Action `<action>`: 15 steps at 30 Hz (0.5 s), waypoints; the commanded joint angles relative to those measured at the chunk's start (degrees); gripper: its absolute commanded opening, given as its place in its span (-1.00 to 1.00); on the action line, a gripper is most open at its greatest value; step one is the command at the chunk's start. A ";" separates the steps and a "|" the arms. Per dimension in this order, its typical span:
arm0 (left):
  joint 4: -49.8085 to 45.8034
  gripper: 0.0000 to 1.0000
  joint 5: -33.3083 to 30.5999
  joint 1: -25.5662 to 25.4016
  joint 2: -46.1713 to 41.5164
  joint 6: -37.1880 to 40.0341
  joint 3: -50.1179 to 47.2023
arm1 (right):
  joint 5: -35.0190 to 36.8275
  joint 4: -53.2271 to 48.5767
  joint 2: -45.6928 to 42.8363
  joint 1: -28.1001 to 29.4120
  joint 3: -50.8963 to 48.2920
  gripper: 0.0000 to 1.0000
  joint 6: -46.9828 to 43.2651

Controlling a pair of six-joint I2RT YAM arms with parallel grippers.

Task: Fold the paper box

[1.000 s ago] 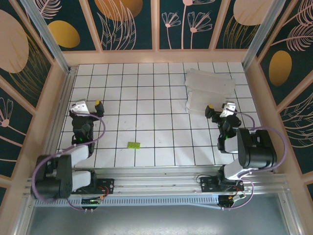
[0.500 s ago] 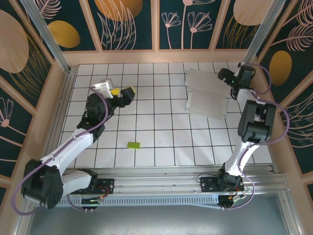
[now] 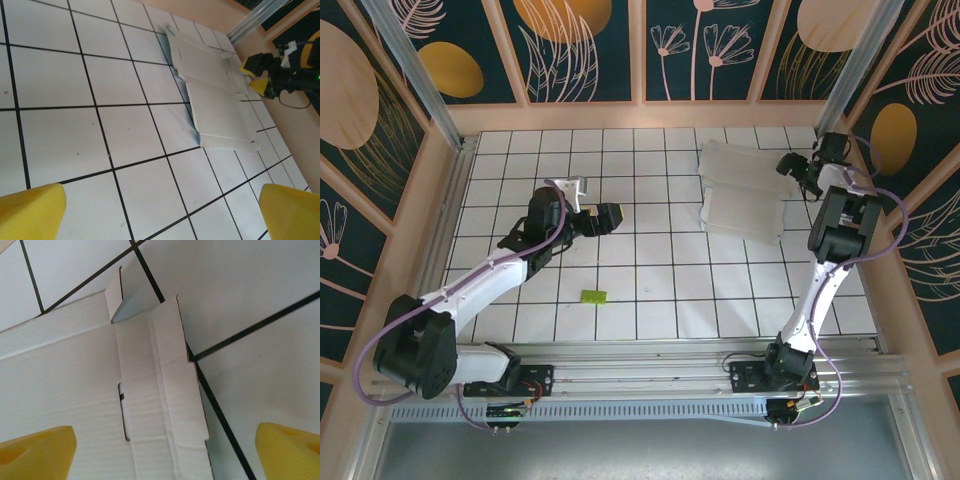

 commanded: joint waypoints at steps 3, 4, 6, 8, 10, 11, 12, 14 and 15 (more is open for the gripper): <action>-1.77 0.97 -1.92 -0.18 -0.19 0.69 2.42 | -4.04 -7.17 5.75 0.10 7.23 0.53 -1.45; -1.77 0.98 -2.26 -0.20 -0.32 0.61 2.35 | -4.19 -7.86 6.51 0.10 8.37 0.42 -1.64; -1.76 0.98 -2.81 -0.20 -0.42 0.24 2.25 | -4.19 -8.54 7.42 0.10 9.67 0.22 -1.80; -1.85 0.97 -3.34 -0.15 -0.32 -0.03 2.19 | -3.97 -8.54 7.56 0.14 9.89 0.02 -1.81; -1.94 0.98 -3.97 -0.24 0.07 -0.55 2.28 | -4.08 -8.65 7.18 0.26 9.75 -0.20 -1.81; -2.04 0.97 -4.29 -0.20 0.23 -0.97 2.28 | -4.42 -8.65 6.92 0.35 9.65 -0.32 -1.94; -2.08 0.97 -4.62 -0.20 0.44 -1.31 2.49 | -4.97 -8.74 6.57 0.57 9.55 -0.44 -2.01; -2.31 0.98 -5.14 -0.24 1.07 -2.06 3.15 | -6.36 -8.66 5.46 1.27 8.92 -0.66 -2.10; -2.83 0.98 -5.74 -0.20 1.66 -2.37 3.82 | -7.71 -8.44 4.70 1.78 8.27 -0.81 -2.06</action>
